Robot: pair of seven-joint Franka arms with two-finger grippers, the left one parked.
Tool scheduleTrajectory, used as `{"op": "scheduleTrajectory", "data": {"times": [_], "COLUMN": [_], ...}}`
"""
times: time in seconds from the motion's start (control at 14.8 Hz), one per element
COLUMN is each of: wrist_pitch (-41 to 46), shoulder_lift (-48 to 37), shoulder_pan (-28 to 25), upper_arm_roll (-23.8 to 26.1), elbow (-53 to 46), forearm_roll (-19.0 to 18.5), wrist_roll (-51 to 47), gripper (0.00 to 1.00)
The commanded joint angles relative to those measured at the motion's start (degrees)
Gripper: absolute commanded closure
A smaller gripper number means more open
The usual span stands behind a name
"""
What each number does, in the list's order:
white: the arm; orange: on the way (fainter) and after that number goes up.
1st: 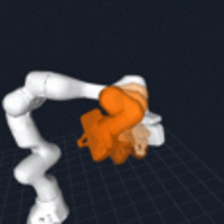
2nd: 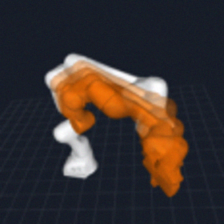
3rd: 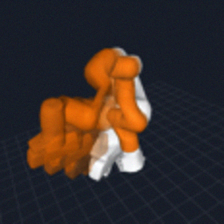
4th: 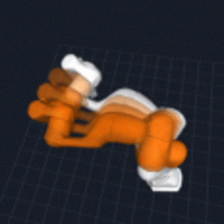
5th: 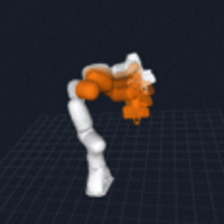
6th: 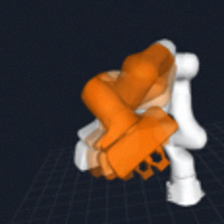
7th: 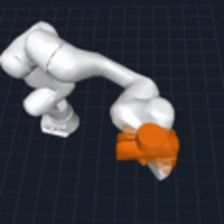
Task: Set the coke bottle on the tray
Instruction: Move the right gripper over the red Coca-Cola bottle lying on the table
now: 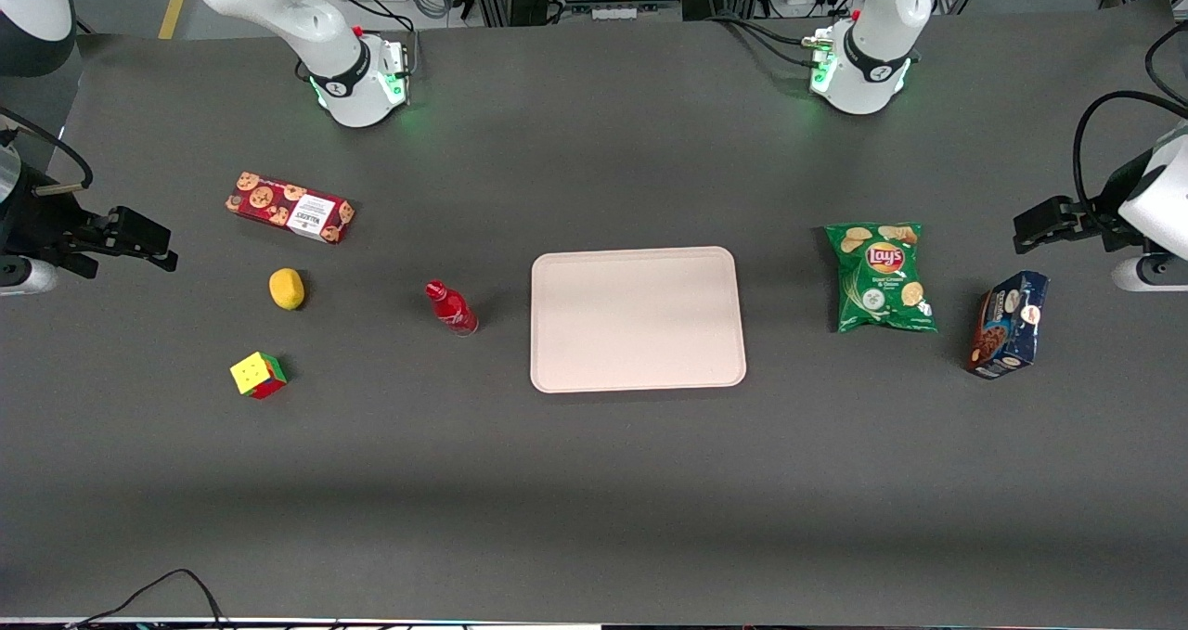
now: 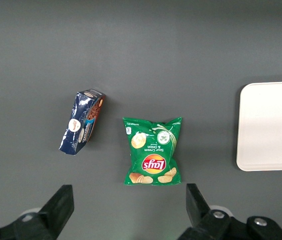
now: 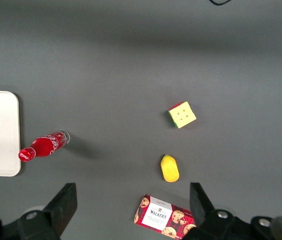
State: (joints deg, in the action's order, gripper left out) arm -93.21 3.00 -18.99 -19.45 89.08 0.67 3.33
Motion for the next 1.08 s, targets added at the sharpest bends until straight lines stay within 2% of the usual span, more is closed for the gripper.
{"op": "scheduleTrajectory", "data": {"times": [0.0,0.47,0.74,1.02], "wrist_pitch": [1.5,1.4,0.5,-7.7], "shoulder_lift": [1.0,2.9,4.4,2.6], "shoulder_pan": [-0.2,-0.6,-0.6,-0.6], "upper_arm_roll": [0.2,4.9,11.3,16.0], "elbow": [-1.7,-1.8,-1.0,8.7], "forearm_roll": [0.8,1.7,1.8,3.4], "wrist_roll": [-1.0,-3.8,-12.8,-18.6], "gripper": [0.0,0.0,0.0,0.0]}}
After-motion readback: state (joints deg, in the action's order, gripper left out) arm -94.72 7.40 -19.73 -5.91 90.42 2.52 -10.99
